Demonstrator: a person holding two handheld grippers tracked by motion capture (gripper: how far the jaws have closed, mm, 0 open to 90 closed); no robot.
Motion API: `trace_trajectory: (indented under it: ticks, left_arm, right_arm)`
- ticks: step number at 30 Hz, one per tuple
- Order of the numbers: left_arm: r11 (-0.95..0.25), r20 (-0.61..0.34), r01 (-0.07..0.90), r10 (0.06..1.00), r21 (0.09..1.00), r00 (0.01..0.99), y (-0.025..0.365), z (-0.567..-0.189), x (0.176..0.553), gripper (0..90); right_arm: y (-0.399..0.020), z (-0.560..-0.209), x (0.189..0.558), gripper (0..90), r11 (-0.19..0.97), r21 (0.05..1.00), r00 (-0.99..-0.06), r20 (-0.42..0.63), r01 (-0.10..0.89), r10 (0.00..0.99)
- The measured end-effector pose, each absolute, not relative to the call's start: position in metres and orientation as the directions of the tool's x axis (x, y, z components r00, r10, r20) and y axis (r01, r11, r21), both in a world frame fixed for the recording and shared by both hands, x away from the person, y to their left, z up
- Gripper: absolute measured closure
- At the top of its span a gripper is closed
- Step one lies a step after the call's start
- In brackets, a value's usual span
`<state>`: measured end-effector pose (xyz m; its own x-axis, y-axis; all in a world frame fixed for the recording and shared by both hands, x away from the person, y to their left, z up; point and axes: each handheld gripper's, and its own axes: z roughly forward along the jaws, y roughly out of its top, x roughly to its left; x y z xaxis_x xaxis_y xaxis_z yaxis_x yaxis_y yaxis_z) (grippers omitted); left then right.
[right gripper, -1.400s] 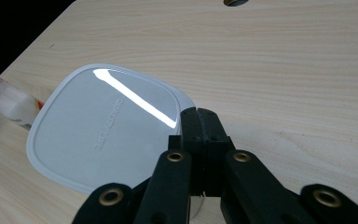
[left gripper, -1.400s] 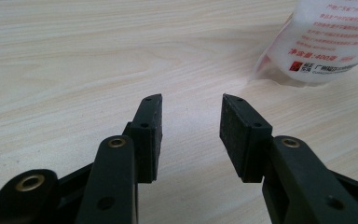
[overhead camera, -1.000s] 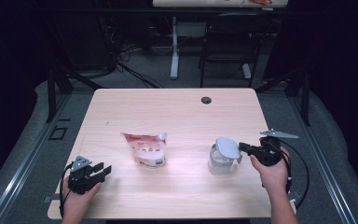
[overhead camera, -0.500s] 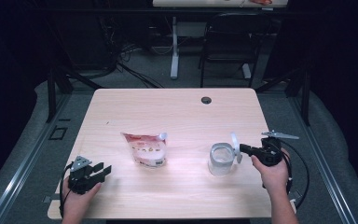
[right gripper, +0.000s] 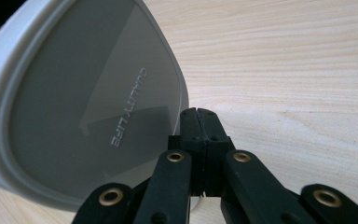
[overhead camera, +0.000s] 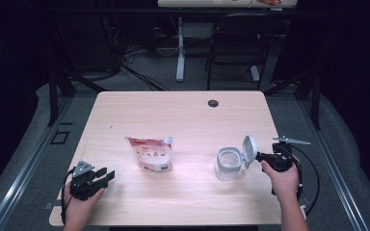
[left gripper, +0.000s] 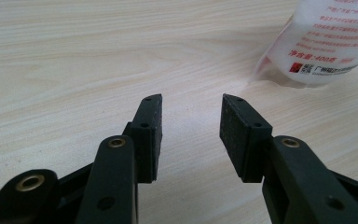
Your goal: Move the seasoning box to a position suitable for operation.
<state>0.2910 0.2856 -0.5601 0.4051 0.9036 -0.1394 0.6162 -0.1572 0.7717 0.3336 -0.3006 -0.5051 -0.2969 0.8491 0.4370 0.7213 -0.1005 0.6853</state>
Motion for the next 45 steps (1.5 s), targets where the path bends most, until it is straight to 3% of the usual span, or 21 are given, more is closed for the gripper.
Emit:
trace_trajectory:
  ticks: [7, 12, 22, 34, 45]
  left_arm:
    - [-0.155, -0.140, 0.615, 0.904, 0.773, 0.405, 0.286, -0.560, 0.291, 59.1]
    - [-0.153, -0.139, 0.606, 0.902, 0.781, 0.408, 0.286, -0.558, 0.290, 59.0]
    - [-0.150, -0.139, 0.599, 0.902, 0.786, 0.409, 0.288, -0.556, 0.288, 58.7]
    - [-0.158, -0.136, 0.599, 0.899, 0.785, 0.415, 0.287, -0.556, 0.289, 58.4]
    - [-0.161, -0.136, 0.604, 0.899, 0.780, 0.415, 0.288, -0.557, 0.289, 58.4]
  right_arm:
    - [-0.302, -0.506, 0.333, 90.0, -0.088, 0.697, -0.290, 0.405, 0.712, 0.867]
    - [-0.303, -0.511, 0.328, 85.3, -0.066, 0.709, -0.288, 0.367, 0.702, 0.884]
    - [-0.302, -0.525, 0.309, 69.9, 0.110, 0.768, -0.358, 0.163, 0.631, 0.919]
    - [-0.296, -0.537, 0.304, 58.5, 0.157, 0.792, -0.422, 0.137, 0.590, 0.896]
    - [-0.283, -0.545, 0.316, 63.8, 0.189, 0.798, -0.434, 0.099, 0.572, 0.896]
